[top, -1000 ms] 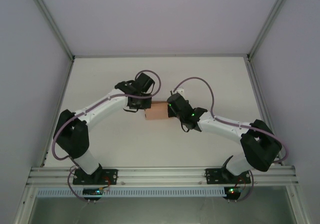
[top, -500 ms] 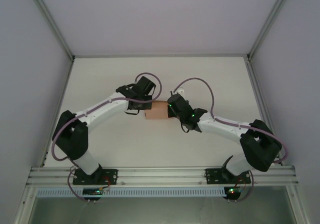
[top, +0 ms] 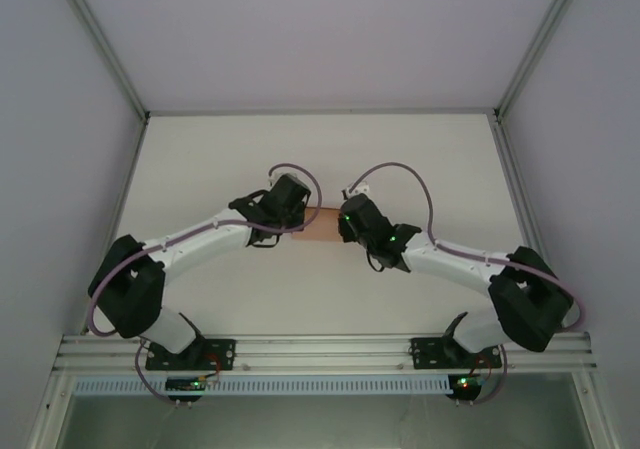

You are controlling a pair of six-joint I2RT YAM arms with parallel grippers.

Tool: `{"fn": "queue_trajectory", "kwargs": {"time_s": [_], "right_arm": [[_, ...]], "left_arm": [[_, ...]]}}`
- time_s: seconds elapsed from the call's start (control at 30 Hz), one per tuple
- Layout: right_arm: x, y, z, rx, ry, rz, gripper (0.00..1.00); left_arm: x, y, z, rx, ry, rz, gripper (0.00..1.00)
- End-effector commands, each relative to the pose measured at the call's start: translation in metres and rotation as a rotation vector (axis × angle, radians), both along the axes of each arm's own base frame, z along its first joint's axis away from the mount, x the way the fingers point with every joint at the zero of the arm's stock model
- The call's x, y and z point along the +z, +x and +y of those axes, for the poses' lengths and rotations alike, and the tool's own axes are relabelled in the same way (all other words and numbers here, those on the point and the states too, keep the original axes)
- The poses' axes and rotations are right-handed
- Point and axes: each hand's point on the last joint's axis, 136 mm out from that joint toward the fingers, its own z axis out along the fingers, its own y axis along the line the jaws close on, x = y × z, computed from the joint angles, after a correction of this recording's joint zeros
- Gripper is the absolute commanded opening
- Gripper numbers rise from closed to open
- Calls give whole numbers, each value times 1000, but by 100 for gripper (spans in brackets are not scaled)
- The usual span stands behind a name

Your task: Assemble paper box

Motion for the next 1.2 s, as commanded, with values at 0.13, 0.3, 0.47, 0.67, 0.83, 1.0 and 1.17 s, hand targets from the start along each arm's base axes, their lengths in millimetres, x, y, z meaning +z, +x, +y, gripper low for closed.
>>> {"fn": "queue_trajectory", "kwargs": {"time_s": [0.13,0.3,0.47,0.67,0.83,1.0,1.17], "right_arm": [[48,-12,0,123,133,46,50],[72,5,-17,56,201,-18,62],[53,22,-25,27,242,53,56],[3,16,-32,6,237,193,47],[-32,3,-44,-38,199,258,44],[-56,-12,-54,-99,210,304,42],[-66,-20,-55,-113,186,324,40]], "left_arm": [[-65,-50,11,-88,174,233,0],[-61,-50,10,-96,179,210,0],[-58,-49,5,-112,175,198,0],[-53,-47,1,-129,160,182,0],[-40,-46,-6,-176,134,163,10],[-7,-51,-21,-302,83,130,31],[18,-54,-13,-376,95,93,63]]}}
